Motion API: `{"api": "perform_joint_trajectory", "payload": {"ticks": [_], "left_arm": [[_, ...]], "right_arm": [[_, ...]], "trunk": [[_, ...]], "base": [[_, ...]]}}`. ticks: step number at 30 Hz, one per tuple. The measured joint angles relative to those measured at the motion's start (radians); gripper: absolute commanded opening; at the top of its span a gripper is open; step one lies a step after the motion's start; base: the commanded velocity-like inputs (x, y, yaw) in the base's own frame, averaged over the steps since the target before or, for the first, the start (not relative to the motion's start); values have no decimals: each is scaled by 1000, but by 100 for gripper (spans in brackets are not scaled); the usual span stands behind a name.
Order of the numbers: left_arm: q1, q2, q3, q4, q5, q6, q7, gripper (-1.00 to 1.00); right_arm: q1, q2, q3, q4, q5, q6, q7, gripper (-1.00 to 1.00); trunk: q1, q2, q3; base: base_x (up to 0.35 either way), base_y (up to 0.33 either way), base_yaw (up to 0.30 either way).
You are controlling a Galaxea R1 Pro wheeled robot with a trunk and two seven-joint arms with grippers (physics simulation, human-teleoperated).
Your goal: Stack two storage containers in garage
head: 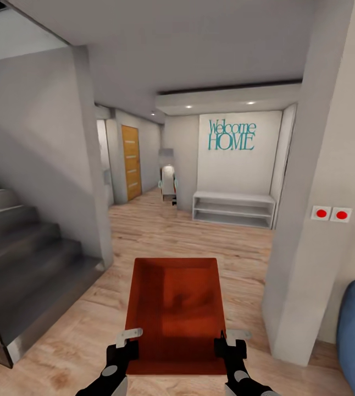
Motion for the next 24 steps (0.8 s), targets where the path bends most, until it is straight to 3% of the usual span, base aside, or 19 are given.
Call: {"api": "perform_joint_trajectory", "payload": {"ticks": [15, 16, 17, 19, 20, 24], "left_arm": [[0, 2, -32, 13, 40, 9, 0, -100], [0, 1, 2, -18, -27, 14, -6, -100], [-1, 2, 10, -23, -37, 14, -7, -100], [-1, 2, 12, -25, -43, 15, -7, -100], [-1, 1, 22, -26, -45, 15, -8, -100], [-1, 1, 22, -26, -45, 16, -8, -100]], "right_arm": [[0, 0, -449, 11, 444, 5, 0, -100], [0, -5, -236, 25, 206, -36, -6, -100], [0, -2, -14, 20, -13, -37, -10, -100], [1, -6, 476, 21, -494, -37, -18, -100], [1, -6, 498, 4, -504, -17, -16, -100], [1, -6, 498, 3, -505, -16, -15, -100]], "trunk": [[0, 0, 0], [0, 0, 0], [0, 0, 0], [0, 0, 0], [0, 0, 0], [0, 0, 0]], "base": [[320, 0, 0], [321, 0, 0], [320, 0, 0], [320, 0, 0], [320, 0, 0], [320, 0, 0]]}}
